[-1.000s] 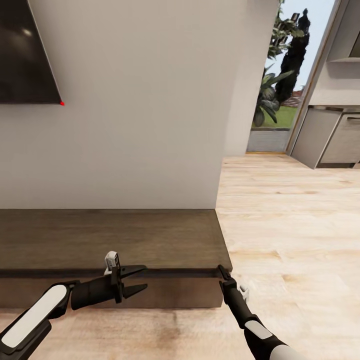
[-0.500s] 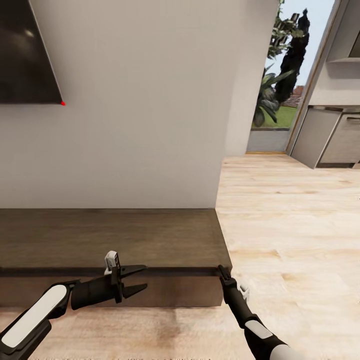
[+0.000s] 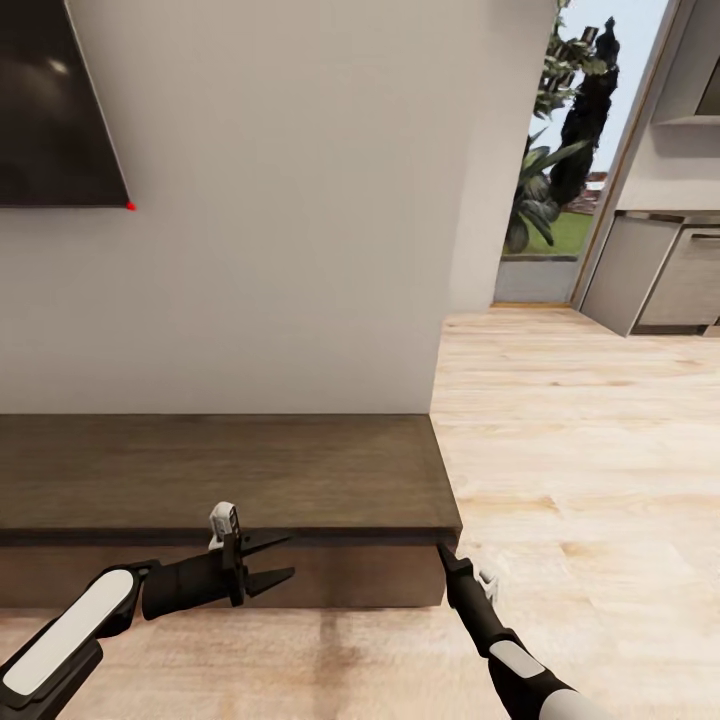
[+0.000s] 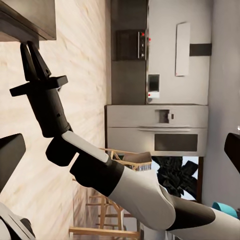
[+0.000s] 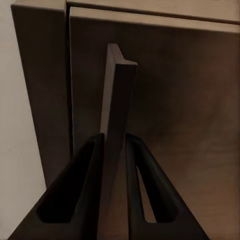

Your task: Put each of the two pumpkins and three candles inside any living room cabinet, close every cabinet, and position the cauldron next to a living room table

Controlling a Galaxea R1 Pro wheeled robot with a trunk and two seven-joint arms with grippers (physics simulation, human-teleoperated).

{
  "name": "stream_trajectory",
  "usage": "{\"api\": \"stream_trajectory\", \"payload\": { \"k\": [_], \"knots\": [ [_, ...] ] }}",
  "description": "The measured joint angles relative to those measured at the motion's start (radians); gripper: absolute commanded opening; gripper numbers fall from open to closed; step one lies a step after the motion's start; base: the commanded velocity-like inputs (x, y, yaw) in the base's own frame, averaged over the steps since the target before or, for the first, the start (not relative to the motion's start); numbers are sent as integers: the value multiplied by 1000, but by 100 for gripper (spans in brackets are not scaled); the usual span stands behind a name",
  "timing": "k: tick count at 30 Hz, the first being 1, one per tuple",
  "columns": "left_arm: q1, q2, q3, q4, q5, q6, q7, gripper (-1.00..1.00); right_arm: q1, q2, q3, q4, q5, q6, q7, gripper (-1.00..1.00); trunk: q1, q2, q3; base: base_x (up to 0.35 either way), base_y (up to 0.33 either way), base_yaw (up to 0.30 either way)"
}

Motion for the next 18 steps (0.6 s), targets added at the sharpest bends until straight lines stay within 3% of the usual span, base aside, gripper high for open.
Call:
{"api": "stream_trajectory", "payload": {
  "k": [18],
  "knots": [
    [0, 0, -1, 0, 0, 0, 0, 100, 0, -1, 1, 0, 0, 0, 0, -100, 0, 0, 0, 0, 0, 0]
  ]
}}
